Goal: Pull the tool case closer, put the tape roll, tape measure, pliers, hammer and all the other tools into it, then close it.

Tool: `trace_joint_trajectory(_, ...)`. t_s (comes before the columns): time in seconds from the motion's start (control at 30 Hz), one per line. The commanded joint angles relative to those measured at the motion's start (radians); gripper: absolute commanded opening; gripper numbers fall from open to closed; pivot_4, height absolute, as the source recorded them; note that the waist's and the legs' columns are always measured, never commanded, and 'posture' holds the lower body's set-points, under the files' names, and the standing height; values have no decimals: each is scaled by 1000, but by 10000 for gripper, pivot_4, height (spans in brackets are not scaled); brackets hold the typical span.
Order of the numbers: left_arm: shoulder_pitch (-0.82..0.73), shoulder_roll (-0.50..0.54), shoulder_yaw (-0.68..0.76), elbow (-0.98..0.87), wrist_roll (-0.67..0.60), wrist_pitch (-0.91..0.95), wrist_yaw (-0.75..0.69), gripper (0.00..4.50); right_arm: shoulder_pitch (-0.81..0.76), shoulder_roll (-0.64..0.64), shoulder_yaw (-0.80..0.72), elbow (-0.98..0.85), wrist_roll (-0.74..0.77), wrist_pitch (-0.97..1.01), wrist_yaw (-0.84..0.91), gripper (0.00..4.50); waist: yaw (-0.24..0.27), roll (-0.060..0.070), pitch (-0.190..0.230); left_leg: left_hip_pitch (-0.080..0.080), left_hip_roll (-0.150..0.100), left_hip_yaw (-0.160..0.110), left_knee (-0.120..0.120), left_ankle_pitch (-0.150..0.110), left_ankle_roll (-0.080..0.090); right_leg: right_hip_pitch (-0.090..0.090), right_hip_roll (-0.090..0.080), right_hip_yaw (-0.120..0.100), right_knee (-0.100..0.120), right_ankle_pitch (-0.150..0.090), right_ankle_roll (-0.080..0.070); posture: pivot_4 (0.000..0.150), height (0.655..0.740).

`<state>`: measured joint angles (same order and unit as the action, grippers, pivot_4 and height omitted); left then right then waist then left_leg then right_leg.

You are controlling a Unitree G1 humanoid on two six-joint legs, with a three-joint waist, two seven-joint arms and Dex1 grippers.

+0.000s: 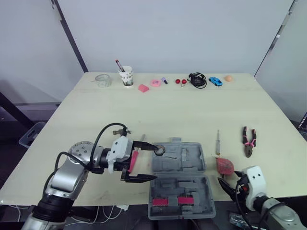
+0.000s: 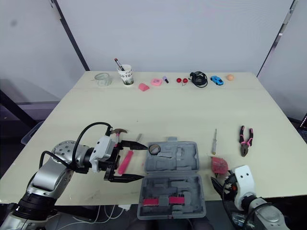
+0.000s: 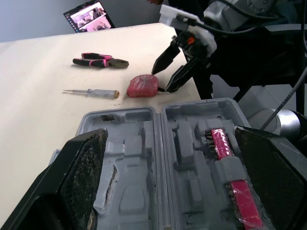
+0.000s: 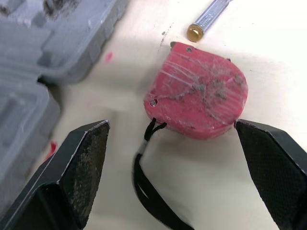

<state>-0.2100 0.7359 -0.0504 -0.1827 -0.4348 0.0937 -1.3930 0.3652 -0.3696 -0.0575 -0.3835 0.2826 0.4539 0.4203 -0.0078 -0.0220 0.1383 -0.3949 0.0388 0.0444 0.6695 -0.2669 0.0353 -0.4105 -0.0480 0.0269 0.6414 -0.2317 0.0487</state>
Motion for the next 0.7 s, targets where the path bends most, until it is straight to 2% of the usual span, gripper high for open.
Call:
trace_joint_trajectory(0.03, -19, 6, 6, 0, -8, -16, -6, 45000, 1, 23, 12, -18, -28, 12, -49, 43906, -1, 0, 0, 0, 0, 0, 0, 0, 0, 0, 0, 0, 0, 0, 0, 1500, 7400)
trace_joint_trajectory(0.1, -20, 6, 5, 0, -7, -15, -5, 45000, 12, 27, 15, -12, -44, 9, -62, 38644, 0, 0, 0, 0, 0, 0, 0, 0, 0, 0, 0, 0, 0, 0, 0, 1500, 7400)
trace_joint_trajectory(0.13, -20, 6, 5, 2, -7, -16, -6, 45000, 13, 31, 12, -3, -52, 0, -71, 37910, -1, 0, 0, 0, 0, 0, 0, 0, 0, 0, -1, 0, 0, 0, 0, 1500, 7400)
trace_joint_trajectory(0.17, -22, 6, 4, 4, -7, -16, -6, 45000, 10, 35, 7, 5, -57, -6, -78, 32702, -1, 0, 0, 0, 0, 0, 0, 0, 0, 0, -1, 0, 0, 0, 0, 1500, 7400)
trace_joint_trajectory(0.2, -24, 6, 3, 8, -6, -17, -7, 45000, 3, 37, 7, 15, -61, -10, -80, 32707, -1, 0, 0, 0, 0, 0, 0, 0, 0, 0, -1, 0, 0, 0, 0, 1500, 7400)
trace_joint_trajectory(0.23, -25, 5, 3, 11, -5, -18, -8, 45000, -3, 39, 8, 22, -63, -12, -82, 29977, -1, 0, 0, 0, 0, 0, 0, 0, 0, 0, -1, 0, 0, 0, 0, 1500, 7400)
trace_joint_trajectory(0.3, -28, 4, 1, 17, -2, -22, -9, 45000, -6, 40, 18, 25, -66, -9, -80, 21063, -2, 0, 0, 0, 0, 0, 0, 0, 0, 0, 0, 0, 0, 0, 0, 1500, 7400)
trace_joint_trajectory(0.33, -28, 3, 1, 19, -2, -23, -9, 45000, -3, 41, 21, 23, -67, -6, -80, 14575, -2, -1, 0, 0, 0, 0, 0, 0, 0, 0, 0, 0, 0, 0, 0, 1500, 7400)
trace_joint_trajectory(0.43, -29, 1, 0, 26, 0, -30, -8, 45000, 1, 47, 23, 20, -66, 4, -78, 1171, -3, -1, -1, 0, 0, 0, 0, 0, 0, 0, 0, 0, 0, 0, 0, 1500, 7400)
trace_joint_trajectory(0.7, -24, -1, 0, 38, 4, -38, -6, 45000, 7, 38, 21, 29, -68, -16, -58, 489, -3, -1, -1, 0, 0, 0, 0, 0, 0, 0, 0, 0, 0, 0, 0, 1500, 7400)
